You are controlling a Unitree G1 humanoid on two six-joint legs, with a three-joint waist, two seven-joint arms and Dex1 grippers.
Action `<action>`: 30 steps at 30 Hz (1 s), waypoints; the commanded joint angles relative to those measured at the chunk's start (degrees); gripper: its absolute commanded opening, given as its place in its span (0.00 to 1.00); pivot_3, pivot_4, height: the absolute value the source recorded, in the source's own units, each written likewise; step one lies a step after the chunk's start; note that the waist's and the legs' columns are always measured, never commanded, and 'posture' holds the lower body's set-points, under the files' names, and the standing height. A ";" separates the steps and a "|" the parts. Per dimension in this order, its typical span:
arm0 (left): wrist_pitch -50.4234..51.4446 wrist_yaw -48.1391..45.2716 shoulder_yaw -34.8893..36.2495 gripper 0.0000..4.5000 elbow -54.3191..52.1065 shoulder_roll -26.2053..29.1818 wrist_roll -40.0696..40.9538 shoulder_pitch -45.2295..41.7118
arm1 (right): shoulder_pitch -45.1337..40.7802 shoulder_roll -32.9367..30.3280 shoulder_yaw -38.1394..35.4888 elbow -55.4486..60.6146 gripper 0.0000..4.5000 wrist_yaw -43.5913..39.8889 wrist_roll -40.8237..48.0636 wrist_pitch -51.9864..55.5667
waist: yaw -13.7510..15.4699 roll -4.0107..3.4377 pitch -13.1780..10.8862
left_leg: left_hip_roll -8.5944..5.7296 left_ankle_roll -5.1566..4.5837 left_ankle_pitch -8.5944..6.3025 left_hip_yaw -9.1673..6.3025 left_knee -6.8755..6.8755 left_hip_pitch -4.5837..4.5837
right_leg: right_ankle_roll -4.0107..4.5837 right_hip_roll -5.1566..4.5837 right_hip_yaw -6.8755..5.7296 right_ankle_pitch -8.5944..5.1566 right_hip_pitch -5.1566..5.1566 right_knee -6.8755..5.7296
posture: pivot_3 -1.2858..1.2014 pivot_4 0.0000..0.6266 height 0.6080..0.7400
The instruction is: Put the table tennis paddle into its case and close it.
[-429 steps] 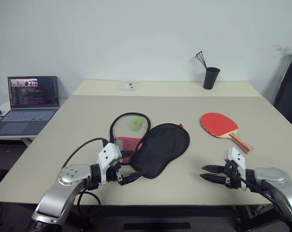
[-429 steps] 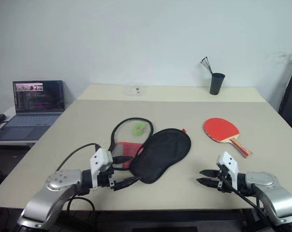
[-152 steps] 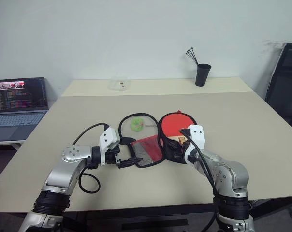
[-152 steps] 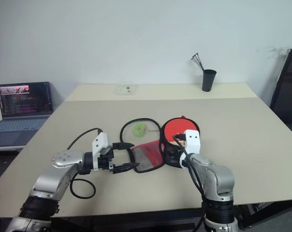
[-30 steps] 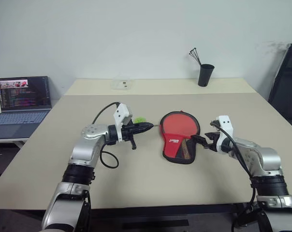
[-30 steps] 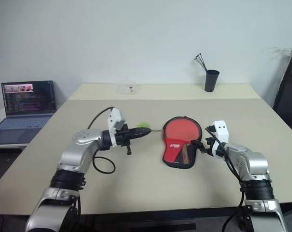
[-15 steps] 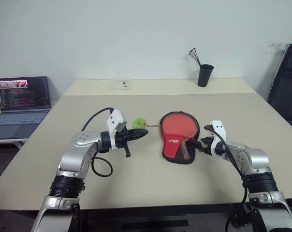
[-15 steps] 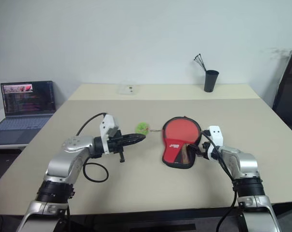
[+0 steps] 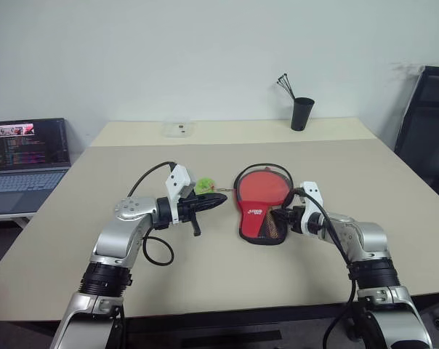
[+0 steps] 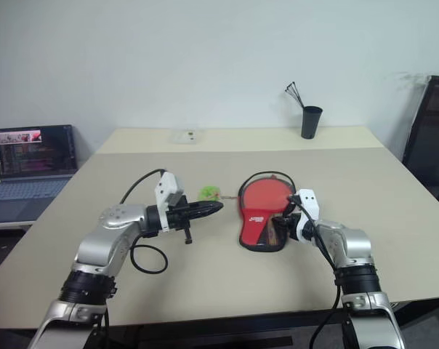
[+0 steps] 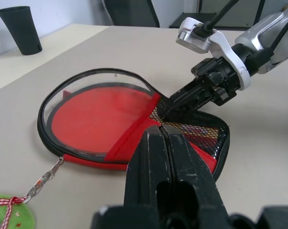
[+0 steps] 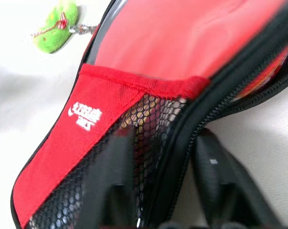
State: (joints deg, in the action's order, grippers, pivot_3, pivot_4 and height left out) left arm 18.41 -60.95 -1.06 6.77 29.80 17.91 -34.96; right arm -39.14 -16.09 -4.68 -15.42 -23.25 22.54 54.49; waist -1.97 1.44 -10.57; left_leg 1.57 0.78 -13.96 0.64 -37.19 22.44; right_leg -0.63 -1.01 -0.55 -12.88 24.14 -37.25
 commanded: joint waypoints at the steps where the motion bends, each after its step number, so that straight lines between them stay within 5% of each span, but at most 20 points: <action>1: -1.07 -0.82 0.62 0.00 -1.21 1.72 0.42 1.06 | -0.62 1.33 -1.14 -3.05 0.09 1.18 0.00 0.99 | -0.05 -0.01 0.00 | 0.00 0.00 0.00 0.01 0.01 -0.01 | 0.00 0.01 0.02 0.00 0.00 0.00 | 0.52 0.24 1.00; 3: -1.03 -1.16 0.97 0.00 -1.52 2.52 0.71 1.95 | -1.12 1.75 -2.36 -4.29 0.01 1.50 0.46 1.40 | -0.05 0.01 0.02 | 0.02 0.00 0.00 0.02 0.05 -0.05 | 0.00 0.03 0.05 0.00 0.00 -0.01 | 0.52 0.24 1.00; 13: 1.56 -7.48 3.21 0.00 -6.64 9.19 5.31 11.19 | -2.84 3.86 -3.61 -4.43 0.01 0.41 2.74 5.84 | -0.39 0.04 0.07 | 0.11 0.00 0.00 0.03 0.08 -0.12 | 0.00 0.07 0.10 0.00 0.00 -0.01 | 0.52 0.24 1.00; 19: 3.65 -13.73 3.59 0.00 -13.21 15.35 9.45 19.31 | -0.81 4.58 -0.13 4.49 0.01 -1.19 4.48 12.52 | -0.74 0.04 0.06 | 0.20 -0.01 -0.01 -0.02 0.21 -0.07 | 0.08 0.07 0.13 -0.05 0.10 0.04 | 0.52 0.24 1.00; 30: 6.03 -12.38 4.92 0.00 -21.16 17.30 12.63 27.35 | 8.88 7.75 1.42 22.98 0.01 0.91 9.03 25.35 | -0.69 0.04 0.07 | 0.21 -0.01 -0.01 -0.27 0.23 0.07 | 0.18 0.07 0.03 -0.14 0.14 0.07 | 0.52 0.24 1.00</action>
State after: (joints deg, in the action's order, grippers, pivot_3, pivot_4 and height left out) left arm 24.35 -73.20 2.06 -11.91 46.04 29.13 -7.79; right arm -31.31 -9.40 -5.32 4.96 -21.91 28.76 76.70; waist -2.66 1.48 -10.51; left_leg 1.78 0.77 -13.97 0.36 -36.96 22.50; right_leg -0.45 -0.94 -0.53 -13.03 24.28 -37.18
